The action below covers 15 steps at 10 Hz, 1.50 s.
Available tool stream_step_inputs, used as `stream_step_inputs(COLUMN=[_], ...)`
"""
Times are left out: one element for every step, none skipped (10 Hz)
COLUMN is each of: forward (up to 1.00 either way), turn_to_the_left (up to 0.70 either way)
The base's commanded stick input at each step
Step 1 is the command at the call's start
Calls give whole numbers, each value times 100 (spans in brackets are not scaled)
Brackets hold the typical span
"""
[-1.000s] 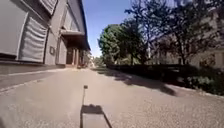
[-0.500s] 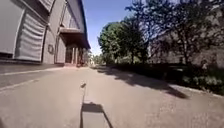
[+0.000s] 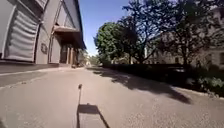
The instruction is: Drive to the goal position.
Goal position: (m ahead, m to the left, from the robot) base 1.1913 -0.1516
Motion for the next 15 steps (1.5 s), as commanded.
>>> stream_step_inputs(forward=[70,70,70,70,70,70,70,70,70,70,70,70,70,70,70], turn_to_the_left=[-2,-1,-1,-1,-1,-1,-1,-1,-1,-1,-1,-1,-1,-1,-1])
